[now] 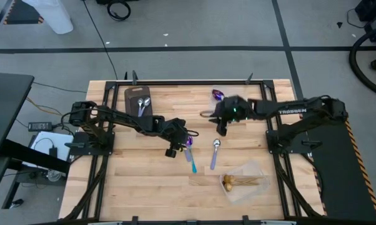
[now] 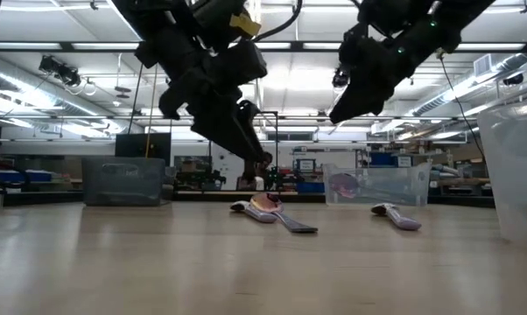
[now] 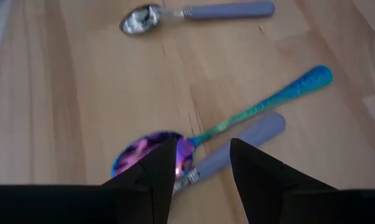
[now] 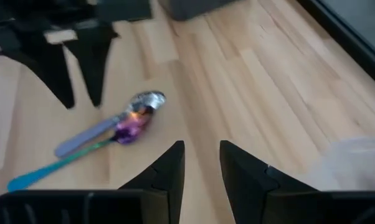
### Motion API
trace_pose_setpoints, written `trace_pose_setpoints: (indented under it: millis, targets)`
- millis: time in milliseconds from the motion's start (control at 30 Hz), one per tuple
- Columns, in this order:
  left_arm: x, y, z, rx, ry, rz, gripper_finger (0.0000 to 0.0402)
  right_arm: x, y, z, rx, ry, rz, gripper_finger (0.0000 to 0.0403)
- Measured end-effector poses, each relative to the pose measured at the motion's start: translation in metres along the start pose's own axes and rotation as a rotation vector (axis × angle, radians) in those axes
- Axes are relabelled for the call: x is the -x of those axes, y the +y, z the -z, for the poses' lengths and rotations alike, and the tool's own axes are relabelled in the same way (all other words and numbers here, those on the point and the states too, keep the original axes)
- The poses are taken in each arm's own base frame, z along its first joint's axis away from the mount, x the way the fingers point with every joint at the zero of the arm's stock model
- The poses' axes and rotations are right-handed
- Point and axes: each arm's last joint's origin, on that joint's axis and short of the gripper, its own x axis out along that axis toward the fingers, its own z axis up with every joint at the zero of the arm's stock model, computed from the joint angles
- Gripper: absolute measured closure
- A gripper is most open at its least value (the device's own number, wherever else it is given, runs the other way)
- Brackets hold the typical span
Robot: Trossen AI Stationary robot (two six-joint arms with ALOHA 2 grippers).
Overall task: Sort silverware by color (type)
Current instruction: Put the blue spoon into the top transparent bin
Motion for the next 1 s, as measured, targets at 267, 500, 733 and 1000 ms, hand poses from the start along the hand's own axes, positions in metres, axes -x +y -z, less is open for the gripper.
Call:
trace_pose_setpoints:
  millis: [267,500,733,1000]
  targets:
    - [-0.016,-0.001,-0.002,-0.03,0.033,0.033,0.0247,-0.012,0.032,0.033,0.021,-0.192,0.033,0.0292]
    - [-0.021,0.024,0.003,-0.006,0.054,-0.034,0.0259,-0.015,0.037,0.05,0.006,-0.218,0.108,0.0292]
    - [-0.015,0.073,0.025,0.278,0.027,-0.023,0.0259,-0.017,0.036,0.052,0.026,-0.208,0.122,0.0292]
    - [-0.031,0.086,0.043,0.458,0.024,0.081,0.0232,-0.017,0.037,0.054,0.056,-0.187,0.104,0.0292]
